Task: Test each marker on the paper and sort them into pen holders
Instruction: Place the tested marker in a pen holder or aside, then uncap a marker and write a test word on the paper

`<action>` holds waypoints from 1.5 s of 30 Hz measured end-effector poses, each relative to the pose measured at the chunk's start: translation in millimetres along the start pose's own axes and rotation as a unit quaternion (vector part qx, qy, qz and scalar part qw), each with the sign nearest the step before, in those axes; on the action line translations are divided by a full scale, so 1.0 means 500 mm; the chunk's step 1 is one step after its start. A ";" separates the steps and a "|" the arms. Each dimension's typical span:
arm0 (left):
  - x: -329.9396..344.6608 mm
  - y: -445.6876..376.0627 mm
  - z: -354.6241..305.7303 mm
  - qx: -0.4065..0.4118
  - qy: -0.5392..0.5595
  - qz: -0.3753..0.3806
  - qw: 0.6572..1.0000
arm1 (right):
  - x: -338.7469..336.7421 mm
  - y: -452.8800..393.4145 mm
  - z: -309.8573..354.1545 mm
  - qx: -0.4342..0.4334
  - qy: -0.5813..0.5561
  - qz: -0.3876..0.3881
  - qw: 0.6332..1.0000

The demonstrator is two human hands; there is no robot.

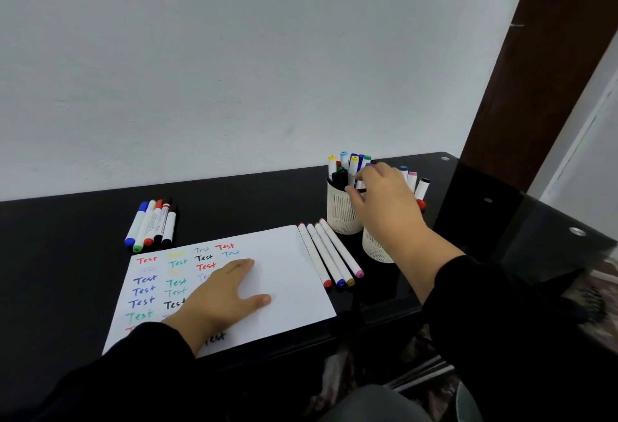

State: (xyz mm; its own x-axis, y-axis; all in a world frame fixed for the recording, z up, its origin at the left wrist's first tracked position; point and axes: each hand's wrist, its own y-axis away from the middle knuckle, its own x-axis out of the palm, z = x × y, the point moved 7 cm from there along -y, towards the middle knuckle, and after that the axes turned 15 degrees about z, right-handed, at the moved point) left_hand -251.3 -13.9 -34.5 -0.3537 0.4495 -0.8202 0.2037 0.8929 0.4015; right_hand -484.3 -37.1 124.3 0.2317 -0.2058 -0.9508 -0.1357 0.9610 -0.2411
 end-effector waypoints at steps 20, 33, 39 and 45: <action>-0.075 0.102 0.263 -0.117 0.051 -0.035 0.991 | 0.331 -0.125 0.384 -0.219 -0.083 0.182 0.955; -0.066 0.087 0.295 -0.098 0.039 -0.036 0.994 | 0.448 -0.228 0.521 -0.388 0.140 0.198 0.889; -0.063 0.089 0.297 -0.094 0.038 -0.041 0.994 | 0.448 -0.226 0.536 -0.451 0.222 0.186 0.844; -0.061 0.089 0.299 -0.093 0.037 -0.037 0.994 | 0.455 -0.229 0.533 -0.479 0.273 0.146 0.821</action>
State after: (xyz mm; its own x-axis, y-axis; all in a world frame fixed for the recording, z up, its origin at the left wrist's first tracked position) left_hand -95.0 8.2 -52.8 -0.4289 0.3777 -0.8206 0.0058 0.9095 0.4156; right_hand -159.4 -144.7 -12.4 -0.3770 -0.2950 -0.8780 -0.8647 0.4517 0.2195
